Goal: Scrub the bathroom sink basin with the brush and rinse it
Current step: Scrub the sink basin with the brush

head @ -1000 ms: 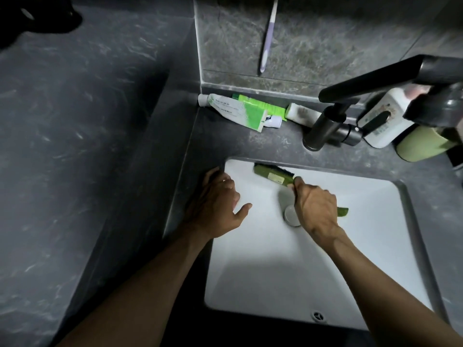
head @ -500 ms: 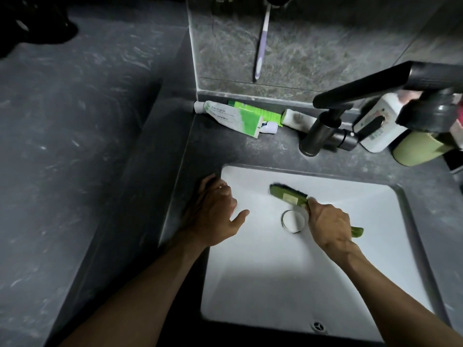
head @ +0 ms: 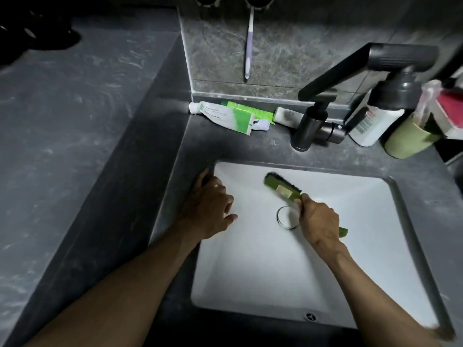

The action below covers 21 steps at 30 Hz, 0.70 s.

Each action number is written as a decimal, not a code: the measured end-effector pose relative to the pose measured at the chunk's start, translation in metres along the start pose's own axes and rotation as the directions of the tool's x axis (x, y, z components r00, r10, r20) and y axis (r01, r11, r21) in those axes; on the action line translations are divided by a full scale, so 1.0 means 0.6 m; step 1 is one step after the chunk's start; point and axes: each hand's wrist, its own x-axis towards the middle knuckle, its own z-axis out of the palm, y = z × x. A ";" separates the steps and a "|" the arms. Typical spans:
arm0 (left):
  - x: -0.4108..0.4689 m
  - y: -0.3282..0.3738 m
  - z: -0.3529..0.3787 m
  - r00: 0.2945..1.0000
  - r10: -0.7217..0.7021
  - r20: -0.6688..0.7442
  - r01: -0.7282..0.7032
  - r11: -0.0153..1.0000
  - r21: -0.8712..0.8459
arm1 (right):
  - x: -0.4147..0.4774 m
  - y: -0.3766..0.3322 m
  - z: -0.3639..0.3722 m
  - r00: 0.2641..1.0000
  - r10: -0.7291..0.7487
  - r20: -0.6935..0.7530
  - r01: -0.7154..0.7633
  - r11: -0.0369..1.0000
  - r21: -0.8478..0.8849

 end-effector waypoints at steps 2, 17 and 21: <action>0.000 0.004 -0.002 0.999 -0.014 0.033 0.014 1.000 0.015 | 0.001 -0.002 0.009 0.998 0.043 -0.054 -0.040 0.997 0.067; 0.003 0.019 0.001 0.999 0.015 -0.036 -0.015 1.000 -0.006 | -0.007 0.010 0.033 0.990 0.115 -0.086 -0.104 0.987 0.121; -0.003 0.021 -0.001 0.997 0.061 -0.048 -0.062 0.998 -0.023 | -0.020 0.006 0.043 0.996 0.092 0.013 -0.092 0.994 0.057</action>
